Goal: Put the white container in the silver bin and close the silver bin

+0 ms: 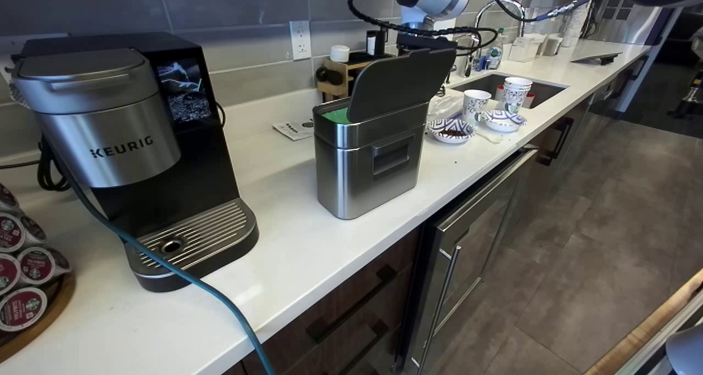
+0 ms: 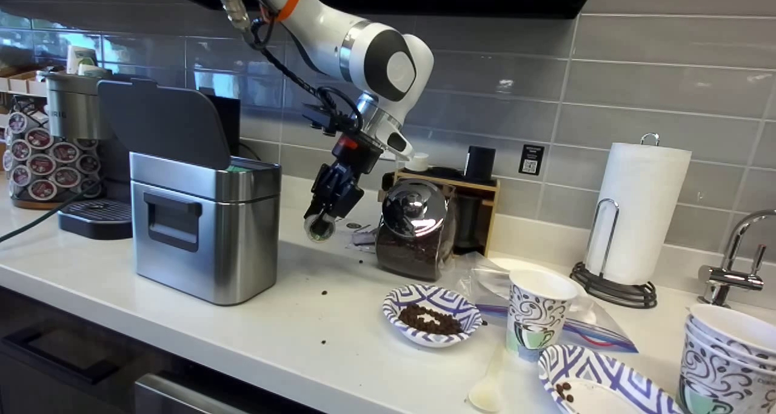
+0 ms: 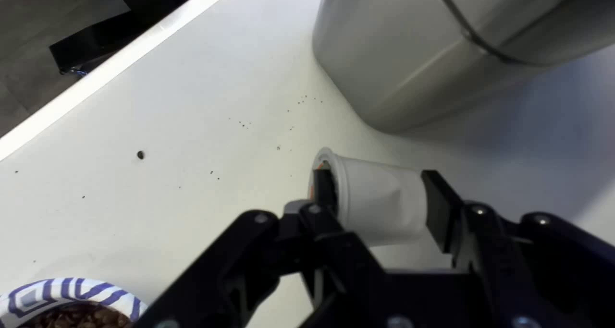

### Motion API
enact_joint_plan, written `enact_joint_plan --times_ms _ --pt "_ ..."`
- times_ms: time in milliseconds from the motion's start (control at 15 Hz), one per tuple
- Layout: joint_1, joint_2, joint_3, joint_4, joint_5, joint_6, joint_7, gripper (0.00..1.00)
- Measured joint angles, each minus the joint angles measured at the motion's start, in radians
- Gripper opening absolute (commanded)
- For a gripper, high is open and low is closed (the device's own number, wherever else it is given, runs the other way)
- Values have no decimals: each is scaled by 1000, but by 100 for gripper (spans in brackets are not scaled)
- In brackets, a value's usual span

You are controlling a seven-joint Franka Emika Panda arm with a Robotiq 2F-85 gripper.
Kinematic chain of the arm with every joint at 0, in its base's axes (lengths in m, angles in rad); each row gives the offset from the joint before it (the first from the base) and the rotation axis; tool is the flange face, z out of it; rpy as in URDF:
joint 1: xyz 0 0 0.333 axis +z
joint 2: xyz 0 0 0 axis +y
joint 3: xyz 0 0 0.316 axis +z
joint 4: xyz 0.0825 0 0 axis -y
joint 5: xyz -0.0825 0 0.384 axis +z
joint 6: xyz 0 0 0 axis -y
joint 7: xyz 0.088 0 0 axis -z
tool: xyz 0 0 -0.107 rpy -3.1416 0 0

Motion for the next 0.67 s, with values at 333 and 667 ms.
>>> enact_joint_plan --times_ms 333,667 --pt "-25 -81 0 -33 0 -48 -76 24" --pt "-56 -157 7 -73 20 -63 -153 24"
